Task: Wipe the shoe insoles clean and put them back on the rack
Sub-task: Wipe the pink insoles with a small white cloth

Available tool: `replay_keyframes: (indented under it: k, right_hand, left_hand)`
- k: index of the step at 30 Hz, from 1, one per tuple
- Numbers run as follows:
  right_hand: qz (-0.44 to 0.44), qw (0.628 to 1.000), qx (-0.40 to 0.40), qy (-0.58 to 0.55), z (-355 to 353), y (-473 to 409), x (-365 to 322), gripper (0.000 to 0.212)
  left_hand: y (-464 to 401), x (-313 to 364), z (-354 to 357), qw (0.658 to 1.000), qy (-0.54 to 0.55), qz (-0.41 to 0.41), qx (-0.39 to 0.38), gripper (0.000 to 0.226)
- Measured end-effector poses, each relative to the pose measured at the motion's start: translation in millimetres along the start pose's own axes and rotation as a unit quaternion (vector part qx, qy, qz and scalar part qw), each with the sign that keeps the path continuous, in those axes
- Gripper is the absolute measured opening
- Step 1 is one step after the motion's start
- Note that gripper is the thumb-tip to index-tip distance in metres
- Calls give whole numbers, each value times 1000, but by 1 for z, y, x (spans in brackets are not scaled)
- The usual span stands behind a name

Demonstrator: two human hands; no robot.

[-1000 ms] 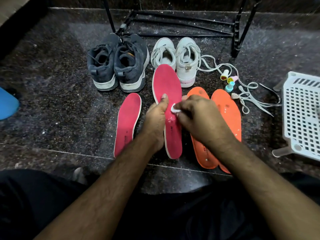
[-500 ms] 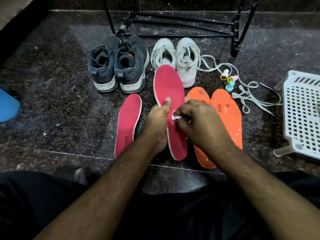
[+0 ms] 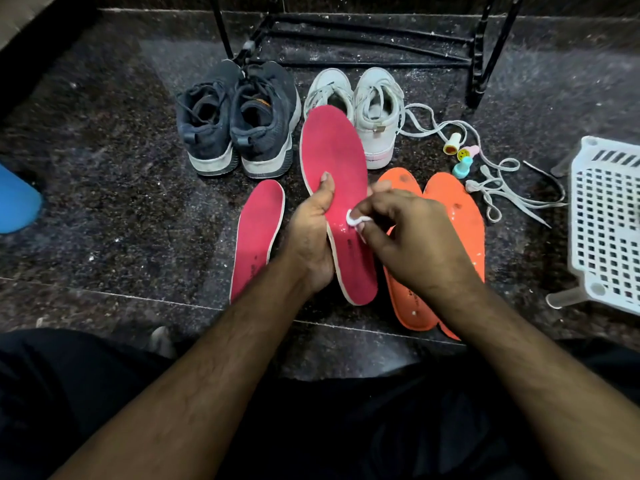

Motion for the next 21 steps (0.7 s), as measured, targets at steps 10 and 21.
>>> replay_keyframes:
  k: [10, 21]
  right_hand:
    - [35, 997, -57, -37, 18, 6, -16, 6]
    - [36, 999, -28, 15, 13, -6, -6, 15]
  left_hand:
    - [3, 9, -7, 999, 12, 22, 22, 87]
    - [2, -3, -1, 999, 19, 19, 28, 83]
Point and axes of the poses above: each hand's wrist, its own y-axis away from the middle knuckle, its own z-axis out of the palm, x = y × z, the point moved 4 cm from there along -y, towards the middle knuckle, and after that the axes turned 14 degrees about -z, right-handed, at the moved point
